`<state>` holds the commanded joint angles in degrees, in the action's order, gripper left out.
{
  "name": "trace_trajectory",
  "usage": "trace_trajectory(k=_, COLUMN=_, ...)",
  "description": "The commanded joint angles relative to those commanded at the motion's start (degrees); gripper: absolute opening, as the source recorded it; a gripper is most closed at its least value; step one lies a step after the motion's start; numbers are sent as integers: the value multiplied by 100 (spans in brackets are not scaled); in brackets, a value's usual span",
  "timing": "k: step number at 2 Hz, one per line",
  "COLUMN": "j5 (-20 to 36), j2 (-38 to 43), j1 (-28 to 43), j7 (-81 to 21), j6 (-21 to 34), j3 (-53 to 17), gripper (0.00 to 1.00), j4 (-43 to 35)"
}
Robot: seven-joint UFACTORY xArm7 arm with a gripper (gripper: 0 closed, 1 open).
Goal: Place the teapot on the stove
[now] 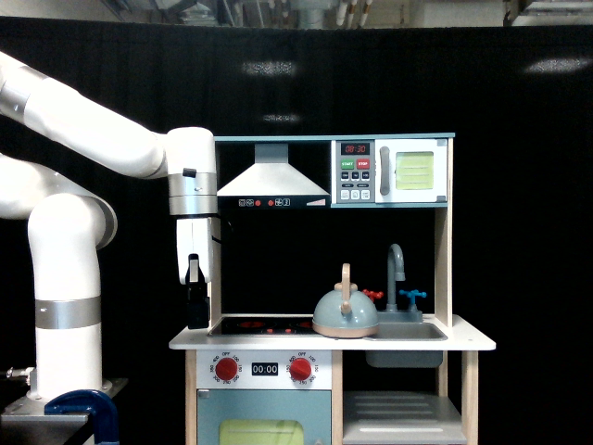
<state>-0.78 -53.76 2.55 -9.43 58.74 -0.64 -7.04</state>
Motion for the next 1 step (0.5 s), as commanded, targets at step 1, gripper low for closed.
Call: trace_trajectory(k=1, j5=-245, j2=1364, j1=960, j7=-2697, j6=-828, j3=-999, gripper=100, j4=-926)
